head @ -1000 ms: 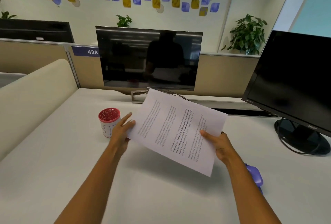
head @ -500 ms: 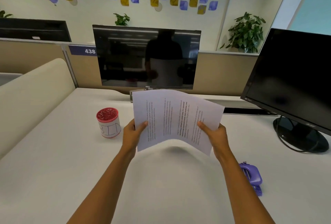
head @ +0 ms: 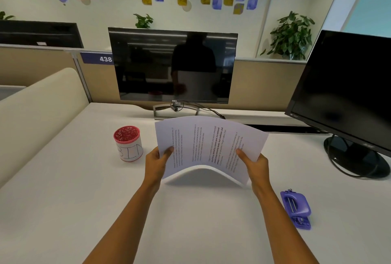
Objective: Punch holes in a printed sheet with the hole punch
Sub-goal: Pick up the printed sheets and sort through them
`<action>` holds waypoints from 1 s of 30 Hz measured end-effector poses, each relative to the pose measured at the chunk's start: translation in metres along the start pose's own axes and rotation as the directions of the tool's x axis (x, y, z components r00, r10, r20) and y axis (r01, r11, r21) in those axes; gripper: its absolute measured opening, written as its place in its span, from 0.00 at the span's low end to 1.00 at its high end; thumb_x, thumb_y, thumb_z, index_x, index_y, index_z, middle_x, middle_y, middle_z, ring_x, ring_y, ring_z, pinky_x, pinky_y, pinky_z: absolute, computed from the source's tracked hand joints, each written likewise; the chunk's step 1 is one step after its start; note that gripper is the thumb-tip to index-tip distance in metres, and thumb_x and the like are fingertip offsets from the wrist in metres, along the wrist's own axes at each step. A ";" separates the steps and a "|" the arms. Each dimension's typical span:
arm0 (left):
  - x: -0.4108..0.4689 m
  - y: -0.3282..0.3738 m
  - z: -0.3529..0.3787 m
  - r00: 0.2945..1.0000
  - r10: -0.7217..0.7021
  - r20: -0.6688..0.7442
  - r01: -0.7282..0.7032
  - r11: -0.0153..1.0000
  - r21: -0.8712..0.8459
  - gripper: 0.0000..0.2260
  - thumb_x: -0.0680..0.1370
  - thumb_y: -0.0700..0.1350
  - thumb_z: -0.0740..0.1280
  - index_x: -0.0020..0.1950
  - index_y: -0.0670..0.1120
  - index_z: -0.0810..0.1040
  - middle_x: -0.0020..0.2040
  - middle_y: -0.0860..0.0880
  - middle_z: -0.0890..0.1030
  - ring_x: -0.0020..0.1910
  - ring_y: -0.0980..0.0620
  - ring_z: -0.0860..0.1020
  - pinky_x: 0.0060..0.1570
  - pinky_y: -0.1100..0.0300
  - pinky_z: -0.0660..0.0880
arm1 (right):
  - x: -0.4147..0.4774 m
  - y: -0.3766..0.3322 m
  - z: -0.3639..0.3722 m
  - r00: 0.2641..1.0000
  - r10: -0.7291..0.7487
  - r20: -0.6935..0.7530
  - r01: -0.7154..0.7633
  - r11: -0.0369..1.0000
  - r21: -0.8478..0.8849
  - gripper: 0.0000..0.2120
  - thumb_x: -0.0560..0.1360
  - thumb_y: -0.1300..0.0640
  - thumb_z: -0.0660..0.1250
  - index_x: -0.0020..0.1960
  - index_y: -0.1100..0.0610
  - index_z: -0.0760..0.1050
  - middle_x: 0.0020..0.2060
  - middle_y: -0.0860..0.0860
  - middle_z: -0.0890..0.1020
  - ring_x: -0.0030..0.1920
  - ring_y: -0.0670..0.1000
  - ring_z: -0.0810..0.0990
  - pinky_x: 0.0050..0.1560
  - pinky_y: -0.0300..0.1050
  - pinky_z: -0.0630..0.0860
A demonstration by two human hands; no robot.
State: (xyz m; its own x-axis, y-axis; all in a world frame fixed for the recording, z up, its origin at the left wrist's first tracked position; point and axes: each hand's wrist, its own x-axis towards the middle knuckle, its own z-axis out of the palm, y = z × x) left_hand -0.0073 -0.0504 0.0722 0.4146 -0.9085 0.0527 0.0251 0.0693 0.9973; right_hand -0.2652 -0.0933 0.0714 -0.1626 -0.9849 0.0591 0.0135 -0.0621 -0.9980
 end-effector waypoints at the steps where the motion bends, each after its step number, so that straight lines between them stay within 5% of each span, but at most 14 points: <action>1: 0.001 0.001 0.000 1.000 0.004 0.004 -0.004 1.000 0.000 0.05 0.77 0.45 0.65 0.52 0.50 0.77 0.46 0.49 0.81 0.42 0.47 0.81 0.37 0.61 0.78 | 0.002 -0.002 -0.001 1.000 -0.011 0.004 0.011 1.000 -0.008 0.14 0.72 0.56 0.70 0.57 0.54 0.75 0.48 0.52 0.81 0.48 0.54 0.80 0.46 0.45 0.77; 8: 0.005 0.002 -0.010 0.999 -0.033 0.013 0.033 0.999 -0.010 0.06 0.74 0.46 0.69 0.50 0.53 0.78 0.45 0.53 0.82 0.40 0.51 0.82 0.29 0.67 0.78 | 0.005 0.000 -0.009 0.999 -0.012 0.052 0.016 0.997 -0.078 0.13 0.72 0.58 0.70 0.55 0.54 0.73 0.48 0.51 0.80 0.44 0.50 0.79 0.39 0.36 0.77; 14: 0.006 0.006 -0.009 0.999 -0.028 0.017 0.028 1.000 -0.010 0.03 0.76 0.47 0.67 0.45 0.54 0.79 0.40 0.55 0.84 0.35 0.51 0.82 0.30 0.66 0.77 | 0.010 -0.003 -0.012 0.997 -0.039 0.070 0.046 0.995 -0.094 0.09 0.72 0.57 0.70 0.51 0.52 0.76 0.46 0.51 0.82 0.44 0.52 0.81 0.39 0.38 0.77; 19: 0.009 0.013 -0.010 0.993 -0.117 -0.002 0.114 0.966 -0.232 0.03 0.75 0.46 0.68 0.47 0.48 0.79 0.45 0.48 0.84 0.40 0.45 0.82 0.41 0.51 0.80 | 0.017 -0.012 -0.021 0.998 -0.045 -0.051 0.044 0.999 -0.030 0.14 0.73 0.54 0.70 0.57 0.49 0.73 0.49 0.51 0.81 0.49 0.53 0.81 0.46 0.42 0.78; 23: 0.002 0.015 -0.001 0.974 -0.225 0.021 0.212 0.877 -0.431 0.04 0.74 0.44 0.69 0.48 0.48 0.78 0.44 0.48 0.84 0.41 0.45 0.82 0.44 0.46 0.80 | 0.016 -0.015 -0.018 0.992 0.065 -0.106 -0.040 0.974 0.224 0.24 0.73 0.57 0.69 0.67 0.54 0.67 0.57 0.54 0.78 0.55 0.55 0.79 0.53 0.48 0.77; 26: -0.010 0.013 0.009 0.967 -0.253 0.034 0.233 0.824 -0.516 0.05 0.74 0.41 0.68 0.50 0.48 0.77 0.46 0.47 0.83 0.43 0.45 0.81 0.47 0.45 0.79 | 0.010 -0.020 -0.004 0.980 0.198 0.029 -0.192 0.888 0.417 0.22 0.75 0.57 0.67 0.67 0.55 0.67 0.57 0.56 0.78 0.54 0.55 0.78 0.52 0.48 0.78; 30: -0.022 0.011 0.024 0.965 -0.260 0.025 0.226 0.783 -0.580 0.08 0.75 0.40 0.66 0.54 0.46 0.75 0.49 0.45 0.82 0.45 0.46 0.80 0.48 0.46 0.78 | -0.005 -0.024 0.023 0.954 0.215 0.210 -0.287 0.858 0.426 0.10 0.74 0.57 0.67 0.54 0.48 0.76 0.53 0.50 0.82 0.51 0.50 0.81 0.47 0.45 0.82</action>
State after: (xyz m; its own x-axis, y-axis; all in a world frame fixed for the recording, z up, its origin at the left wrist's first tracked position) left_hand -0.0378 -0.0391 0.0832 0.3713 -0.9051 -0.2072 0.6404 0.0881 0.7629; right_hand -0.2416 -0.0907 0.0954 0.0550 -0.9866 -0.1535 0.4789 0.1609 -0.8630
